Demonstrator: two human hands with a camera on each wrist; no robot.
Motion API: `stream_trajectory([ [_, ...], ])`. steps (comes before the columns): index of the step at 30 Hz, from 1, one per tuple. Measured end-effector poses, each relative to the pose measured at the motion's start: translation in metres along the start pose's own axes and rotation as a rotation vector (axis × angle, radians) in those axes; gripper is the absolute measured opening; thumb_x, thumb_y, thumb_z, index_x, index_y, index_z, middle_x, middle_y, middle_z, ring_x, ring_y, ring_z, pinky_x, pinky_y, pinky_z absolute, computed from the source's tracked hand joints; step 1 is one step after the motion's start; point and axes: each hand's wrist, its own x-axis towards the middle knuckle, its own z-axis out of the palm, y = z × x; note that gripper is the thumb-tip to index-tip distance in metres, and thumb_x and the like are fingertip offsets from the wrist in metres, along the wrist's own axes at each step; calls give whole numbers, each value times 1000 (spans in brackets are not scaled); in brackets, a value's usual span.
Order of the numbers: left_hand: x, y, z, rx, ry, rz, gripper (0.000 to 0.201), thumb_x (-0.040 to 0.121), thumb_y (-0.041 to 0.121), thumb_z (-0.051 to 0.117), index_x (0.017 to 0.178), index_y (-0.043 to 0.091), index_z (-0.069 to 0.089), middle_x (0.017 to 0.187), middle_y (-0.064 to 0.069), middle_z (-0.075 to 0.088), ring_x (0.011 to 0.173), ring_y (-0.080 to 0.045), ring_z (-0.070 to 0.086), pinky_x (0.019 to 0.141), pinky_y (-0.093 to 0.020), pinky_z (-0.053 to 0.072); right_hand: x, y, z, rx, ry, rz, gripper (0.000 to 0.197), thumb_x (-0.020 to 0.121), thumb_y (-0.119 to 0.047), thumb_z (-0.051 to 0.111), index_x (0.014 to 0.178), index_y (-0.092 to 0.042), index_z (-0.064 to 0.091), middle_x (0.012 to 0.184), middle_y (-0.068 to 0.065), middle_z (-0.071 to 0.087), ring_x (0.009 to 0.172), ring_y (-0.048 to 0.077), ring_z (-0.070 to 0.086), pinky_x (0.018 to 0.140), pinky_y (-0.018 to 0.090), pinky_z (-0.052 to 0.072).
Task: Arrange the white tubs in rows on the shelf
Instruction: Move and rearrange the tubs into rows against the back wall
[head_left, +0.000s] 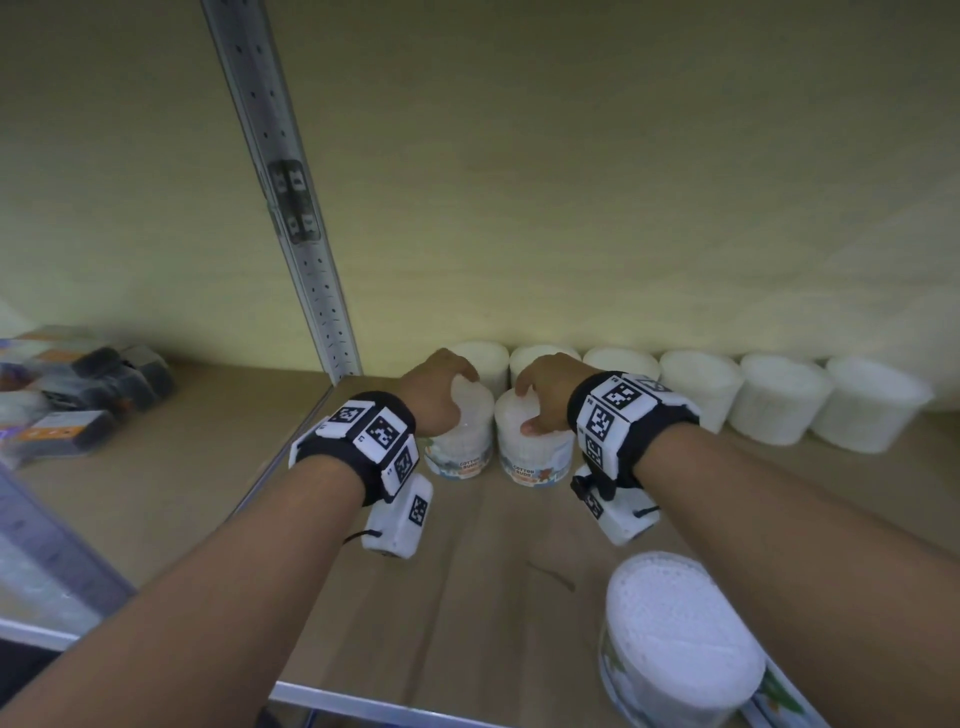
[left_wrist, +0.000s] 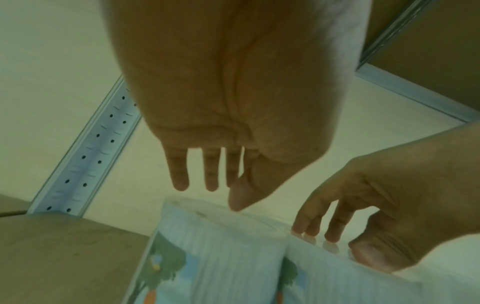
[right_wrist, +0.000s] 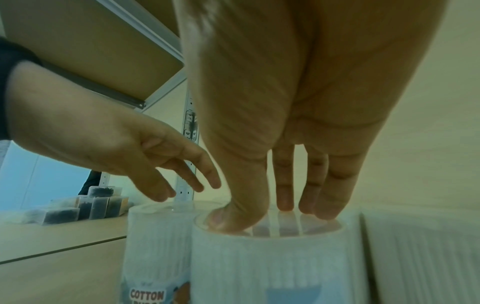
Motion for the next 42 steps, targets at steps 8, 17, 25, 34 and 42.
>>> stream_trajectory([
  [8, 4, 3, 19, 159, 114, -149, 53, 91, 47, 52, 130, 11, 47, 134, -12, 42, 123, -29, 43, 98, -39, 38, 5, 4, 10, 28, -20, 17, 70, 90, -47, 55, 144, -8, 36, 146, 11, 39, 134, 25, 39, 111, 31, 29],
  [17, 0, -2, 5, 65, 10, -42, 48, 96, 27, 53, 141, 21, 40, 150, 0, 34, 135, -20, 39, 98, -24, 33, 4, 2, 8, 22, 16, 6, 65, 88, -46, 59, 137, -5, 46, 139, 11, 49, 128, 24, 47, 106, 30, 35],
  [25, -2, -5, 4, 26, -14, -5, 50, 94, 21, 57, 141, 21, 41, 150, -1, 36, 136, -20, 38, 103, -24, 32, -2, -4, 1, -10, 29, 1, 60, 87, -42, 63, 132, -4, 53, 134, 12, 55, 122, 26, 54, 104, 33, 44],
  [34, -28, -6, 0, 134, 21, 1, 49, 94, 31, 55, 141, 29, 39, 148, 8, 39, 132, -15, 43, 82, -14, 27, -12, -11, -3, 7, -61, -24, 69, 90, -38, 60, 146, -8, 34, 149, 10, 38, 135, 26, 42, 110, 33, 37],
  [42, -61, -17, 11, 101, 18, -12, 46, 85, 29, 66, 129, 29, 53, 136, -1, 52, 119, -22, 52, 99, -32, 44, -45, -37, -8, -8, -156, -72, 63, 89, -34, 64, 140, -3, 43, 142, 13, 47, 128, 28, 49, 104, 32, 41],
])
